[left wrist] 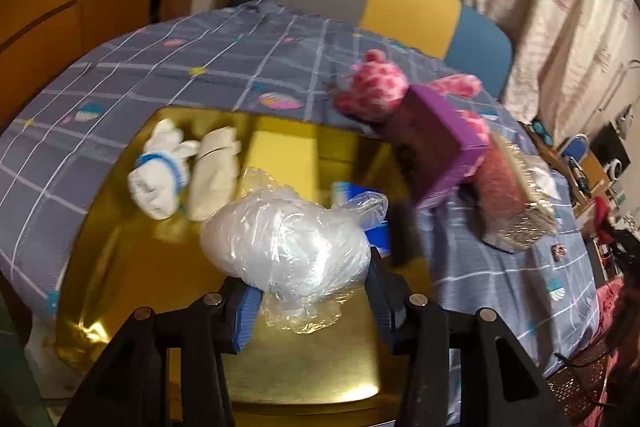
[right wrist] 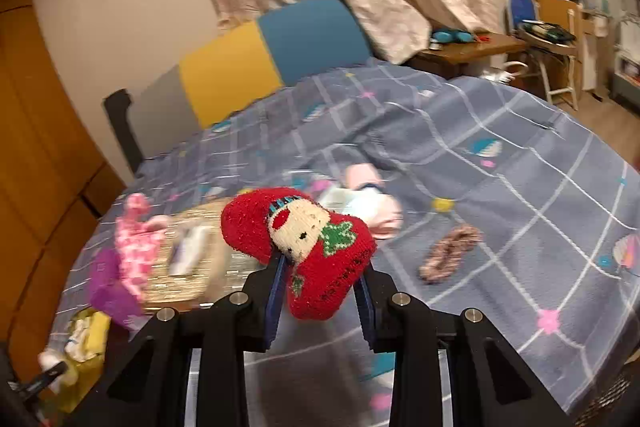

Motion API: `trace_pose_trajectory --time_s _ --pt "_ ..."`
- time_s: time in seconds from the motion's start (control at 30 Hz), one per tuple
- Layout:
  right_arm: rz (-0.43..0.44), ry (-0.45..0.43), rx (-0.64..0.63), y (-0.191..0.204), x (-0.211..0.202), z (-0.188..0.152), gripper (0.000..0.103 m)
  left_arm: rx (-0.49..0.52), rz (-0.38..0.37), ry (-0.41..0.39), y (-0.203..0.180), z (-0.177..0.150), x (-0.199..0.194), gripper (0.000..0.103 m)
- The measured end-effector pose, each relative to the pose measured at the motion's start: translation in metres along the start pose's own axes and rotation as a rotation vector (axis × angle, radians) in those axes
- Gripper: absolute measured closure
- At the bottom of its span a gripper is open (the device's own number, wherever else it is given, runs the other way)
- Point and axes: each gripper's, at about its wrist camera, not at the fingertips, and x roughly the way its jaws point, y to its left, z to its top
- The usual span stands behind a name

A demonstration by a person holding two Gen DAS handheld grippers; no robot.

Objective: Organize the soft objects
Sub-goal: 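Carry the plastic bag into the gold tray and open the left tool while the right tool carries the ornament, then lower the red Santa ornament into the tray and open the right tool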

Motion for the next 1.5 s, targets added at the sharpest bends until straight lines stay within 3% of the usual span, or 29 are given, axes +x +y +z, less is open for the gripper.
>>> trace_pose_trajectory --time_s 0.37,0.53,0.73,1.1,1.5 --pt "0.262 0.012 -0.123 0.133 -0.022 -0.021 0.071 -0.086 0.116 0.050 0.077 -0.007 0.016 0.054" --pt "0.371 0.050 -0.231 0.197 -0.025 -0.046 0.071 -0.101 0.165 0.071 0.096 -0.008 0.019 0.045" --pt "0.464 0.151 -0.329 0.259 -0.011 -0.087 0.071 -0.166 0.113 0.024 0.109 -0.005 0.004 0.037" --pt "0.519 0.322 -0.464 0.337 0.023 -0.143 0.071 -0.276 0.024 -0.102 0.117 -0.013 -0.036 0.037" --pt "0.436 0.499 -0.579 0.404 0.084 -0.216 0.071 -0.299 -0.025 -0.166 0.117 -0.025 -0.068 0.037"
